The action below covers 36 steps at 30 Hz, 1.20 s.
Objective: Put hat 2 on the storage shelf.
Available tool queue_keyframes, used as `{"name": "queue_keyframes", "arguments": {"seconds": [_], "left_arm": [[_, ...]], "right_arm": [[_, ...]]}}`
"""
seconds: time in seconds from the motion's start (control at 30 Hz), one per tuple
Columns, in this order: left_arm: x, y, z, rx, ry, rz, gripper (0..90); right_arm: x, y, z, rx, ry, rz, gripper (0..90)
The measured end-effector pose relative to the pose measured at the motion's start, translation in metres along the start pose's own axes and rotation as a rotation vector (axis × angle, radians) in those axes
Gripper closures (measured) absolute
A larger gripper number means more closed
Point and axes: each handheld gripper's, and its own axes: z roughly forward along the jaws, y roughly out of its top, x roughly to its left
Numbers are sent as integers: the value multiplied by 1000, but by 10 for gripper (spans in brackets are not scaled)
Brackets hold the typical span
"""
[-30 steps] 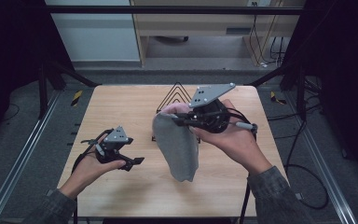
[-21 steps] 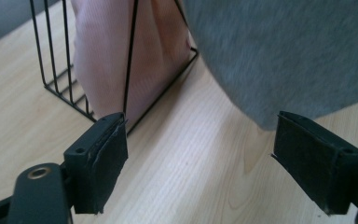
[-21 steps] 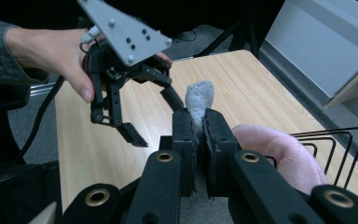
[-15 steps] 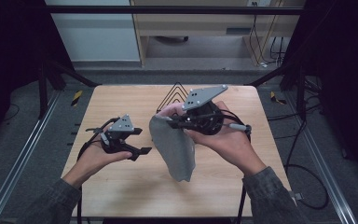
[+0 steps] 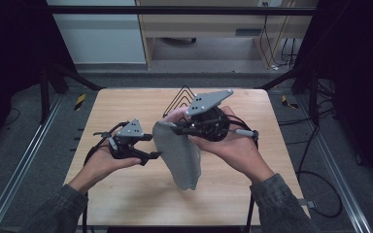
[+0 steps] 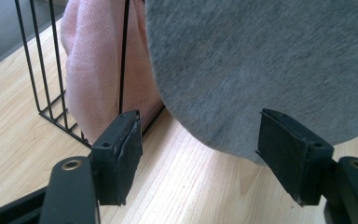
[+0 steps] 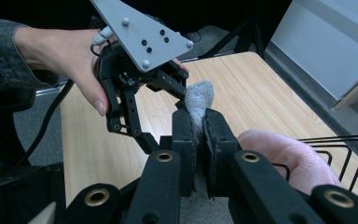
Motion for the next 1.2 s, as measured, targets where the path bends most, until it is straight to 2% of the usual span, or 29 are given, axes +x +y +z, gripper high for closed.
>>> {"name": "queue_keyframes", "arguments": {"seconds": [0.13,0.17,0.33,0.43,0.53,0.63,0.67,0.83,1.0,1.1,1.2], "left_arm": [[1,1,2,19,-3,20,315],[0,1,4,7,-3,6,316],[1,1,7,11,-4,6,320],[2,2,9,-1,-21,4,332],[2,4,12,-17,-43,-7,419],[2,5,16,-11,-53,-6,571],[3,6,17,-2,-61,10,635],[0,9,25,5,-61,22,847],[-3,14,19,28,-39,43,867],[-4,20,12,22,-24,29,867],[-4,28,2,30,-3,40,867]], "right_arm": [[0,0,0,1,2,-1,845],[0,0,1,1,3,-1,845],[0,-1,1,-3,5,-1,845],[0,-2,1,-5,6,2,845],[0,-3,1,-4,5,7,844],[-2,-7,1,-2,3,16,844],[-2,-7,1,-3,1,20,844],[-8,-17,0,2,-14,45,844],[-17,-31,-9,2,-54,85,844],[-22,-38,-16,-8,-81,109,845],[-25,-41,-23,-23,-110,131,845]]}}
